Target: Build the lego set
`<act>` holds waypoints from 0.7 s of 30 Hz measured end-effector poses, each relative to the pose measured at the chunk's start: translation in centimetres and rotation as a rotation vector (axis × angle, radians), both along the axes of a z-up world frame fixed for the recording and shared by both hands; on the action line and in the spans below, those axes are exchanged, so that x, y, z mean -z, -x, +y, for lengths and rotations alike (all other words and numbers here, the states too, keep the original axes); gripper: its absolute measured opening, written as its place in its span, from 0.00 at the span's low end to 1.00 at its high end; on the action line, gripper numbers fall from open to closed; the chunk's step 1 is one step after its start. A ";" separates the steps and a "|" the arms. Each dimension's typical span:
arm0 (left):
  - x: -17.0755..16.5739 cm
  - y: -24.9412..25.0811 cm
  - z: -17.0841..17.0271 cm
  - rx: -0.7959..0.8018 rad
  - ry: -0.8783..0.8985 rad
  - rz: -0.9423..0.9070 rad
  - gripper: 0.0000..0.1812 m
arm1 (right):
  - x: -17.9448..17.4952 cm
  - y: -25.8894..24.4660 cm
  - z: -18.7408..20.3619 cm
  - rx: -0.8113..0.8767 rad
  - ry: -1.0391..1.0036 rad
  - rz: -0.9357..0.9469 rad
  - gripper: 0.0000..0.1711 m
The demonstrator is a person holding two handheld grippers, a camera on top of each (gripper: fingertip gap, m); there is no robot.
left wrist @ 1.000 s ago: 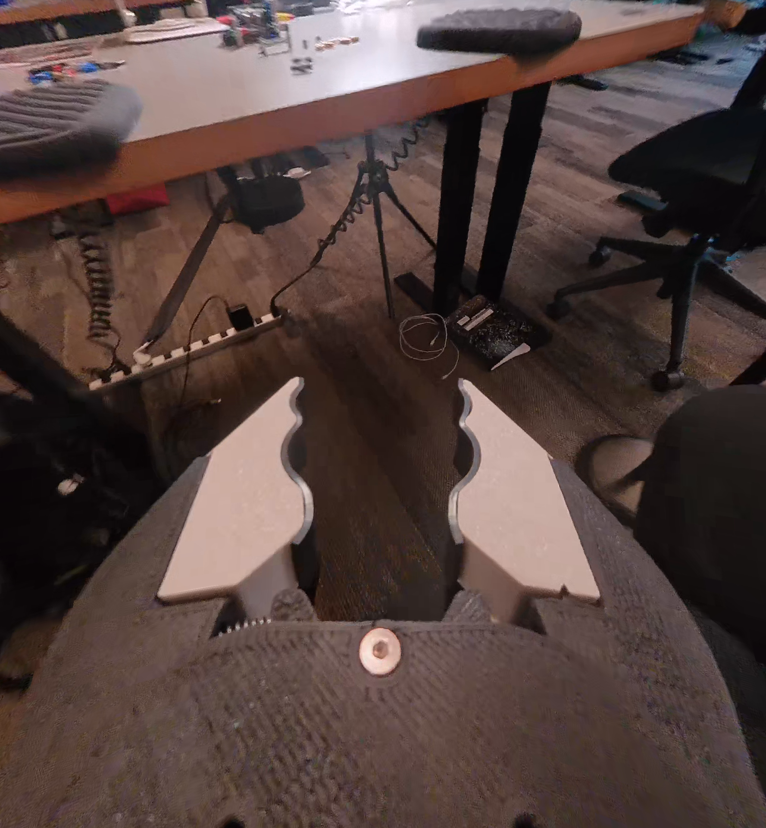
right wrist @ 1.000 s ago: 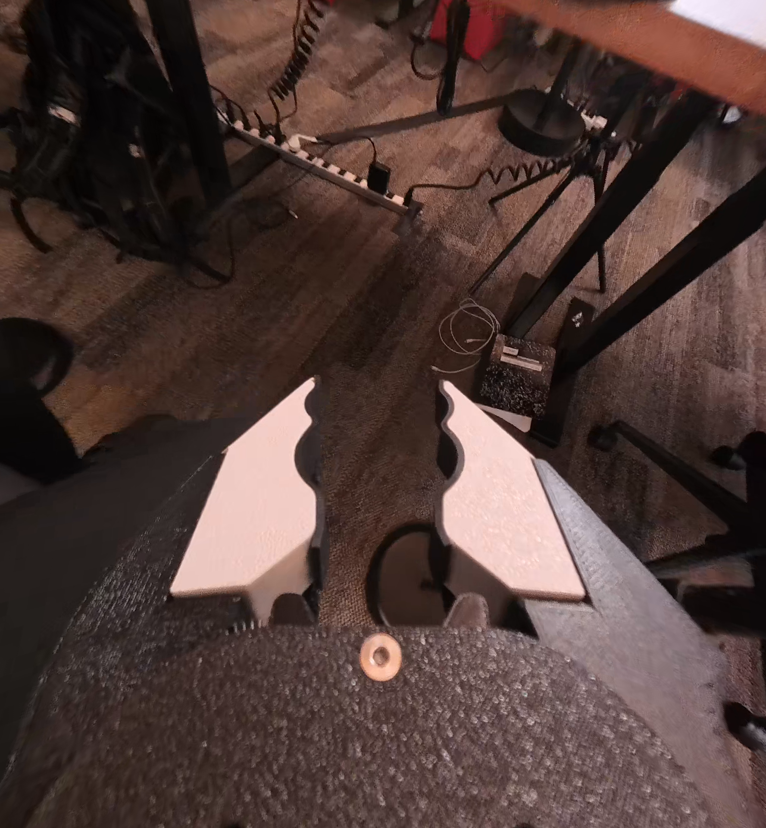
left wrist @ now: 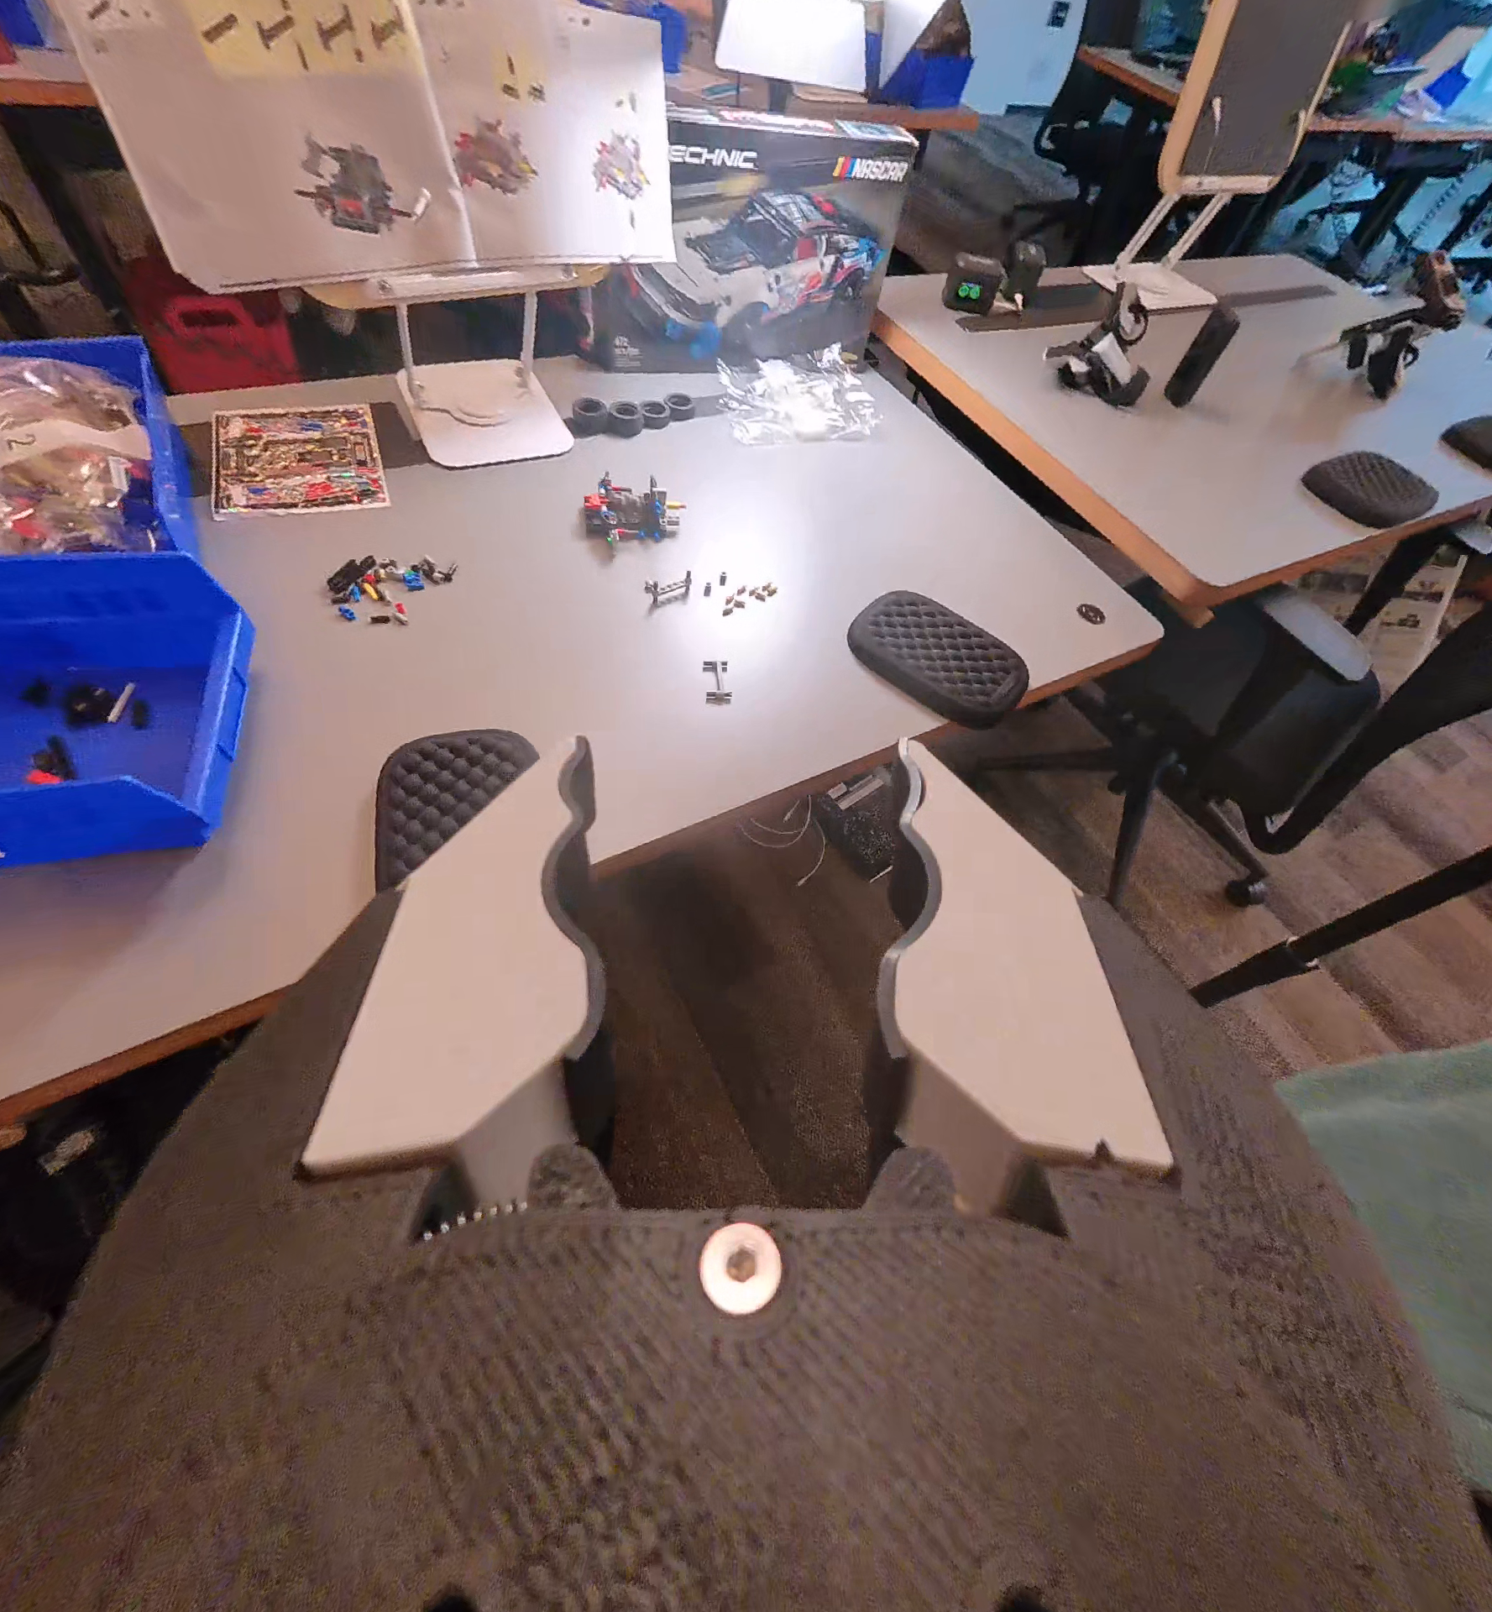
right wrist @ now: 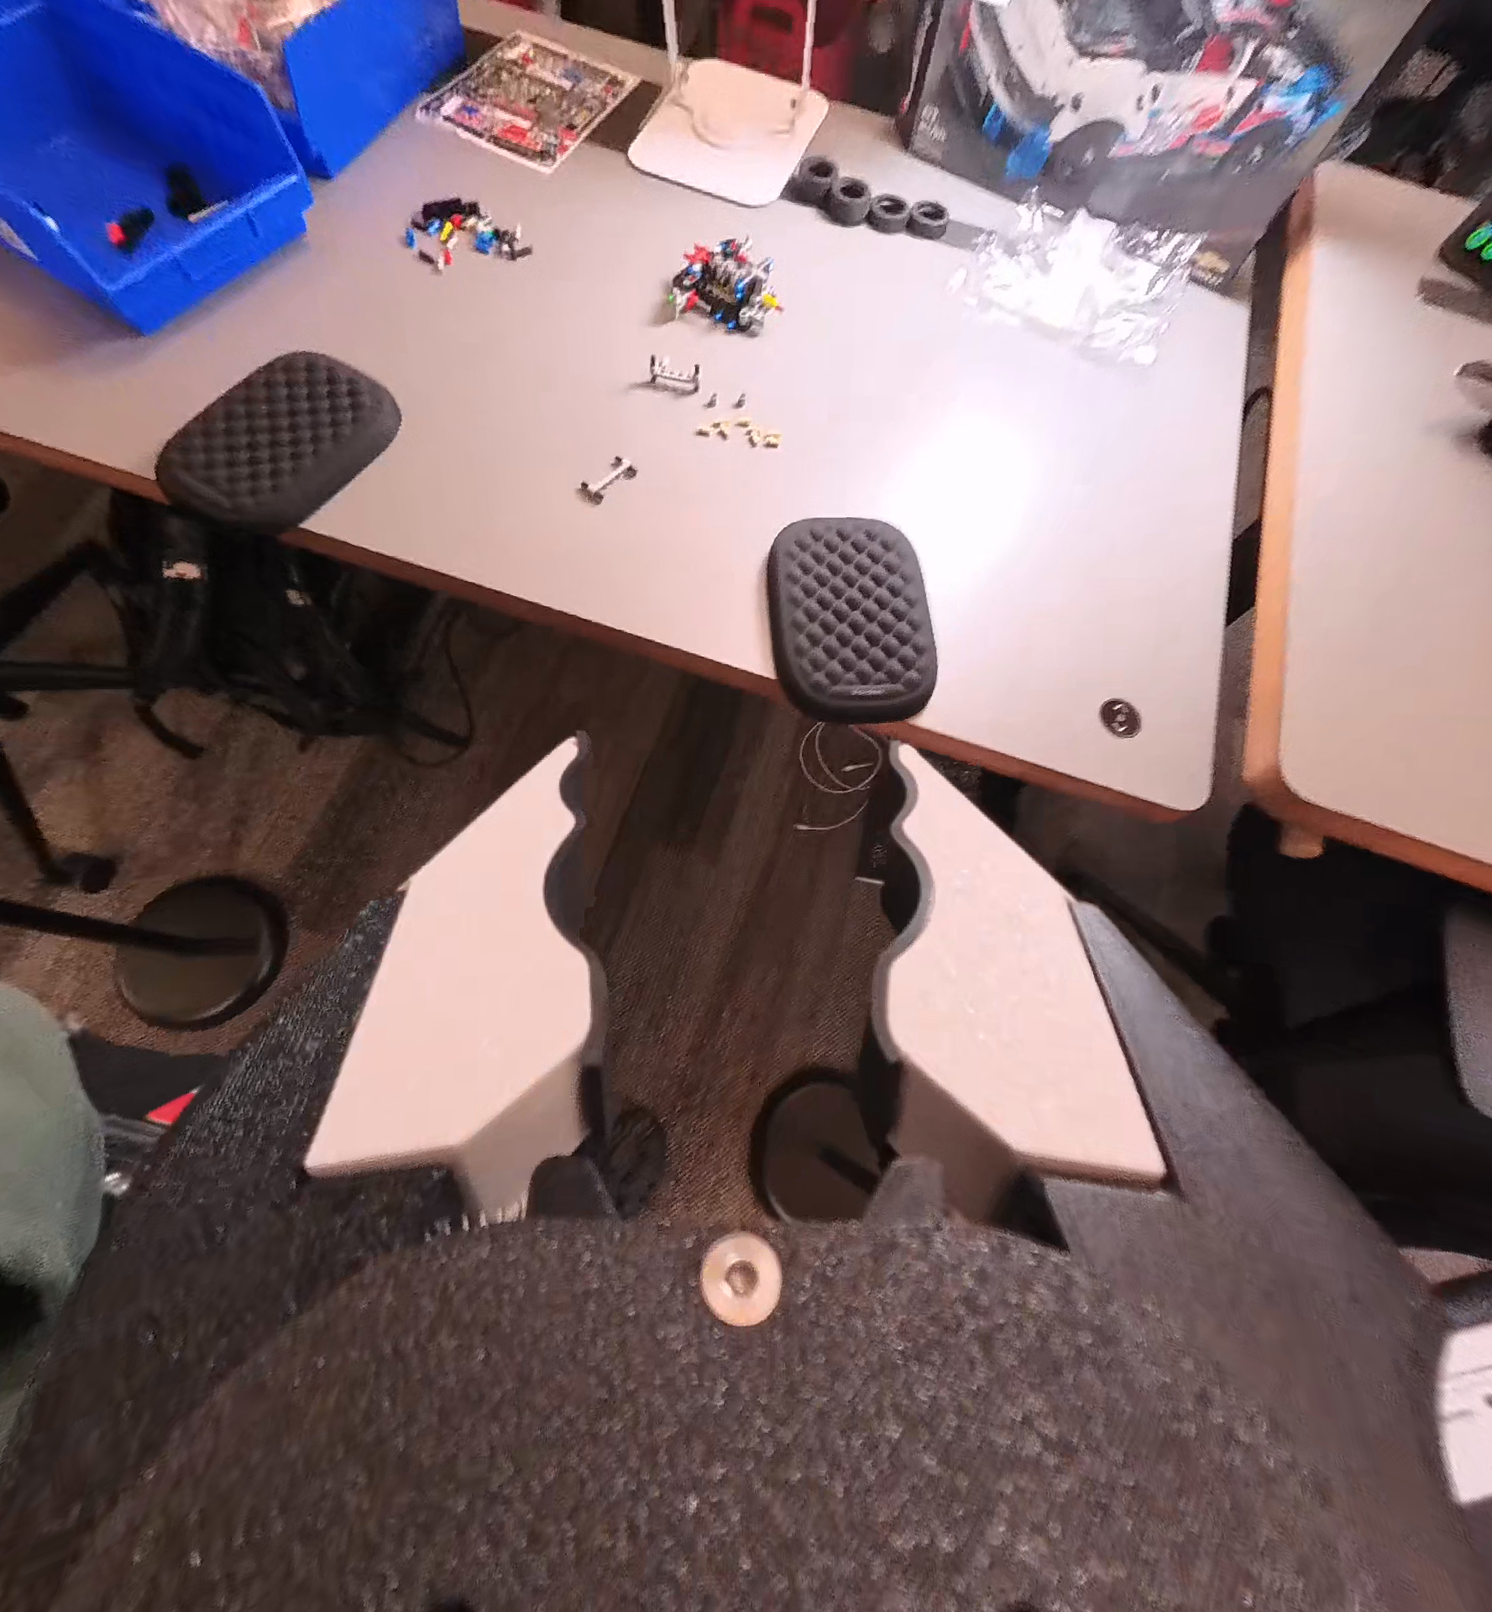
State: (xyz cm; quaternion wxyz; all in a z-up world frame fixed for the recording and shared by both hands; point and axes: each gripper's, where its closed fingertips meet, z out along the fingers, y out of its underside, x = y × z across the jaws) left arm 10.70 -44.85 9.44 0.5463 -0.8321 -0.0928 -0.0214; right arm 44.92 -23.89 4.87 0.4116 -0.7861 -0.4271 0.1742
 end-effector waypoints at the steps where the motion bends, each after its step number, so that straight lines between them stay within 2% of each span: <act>1: 0.3 0.1 -0.2 -0.007 0.006 -0.007 0.37 | -0.2 -0.3 0.2 0.004 -0.016 -0.010 0.37; 5: 1.8 -0.8 -0.2 0.002 0.052 -0.053 0.37 | 0.6 -2.0 0.2 0.024 -0.046 -0.083 0.37; 11: 3.7 -2.5 0.1 0.108 0.164 -0.097 0.38 | 2.6 -3.6 -2.1 0.011 0.057 -0.079 0.37; 16: 3.3 -3.5 1.1 0.211 0.225 -0.113 0.38 | 4.3 -3.0 -4.8 -0.032 0.157 -0.004 0.36; 21: 2.4 -5.2 1.9 0.328 0.269 -0.079 0.39 | 5.3 -2.4 -6.3 -0.034 0.139 0.022 0.36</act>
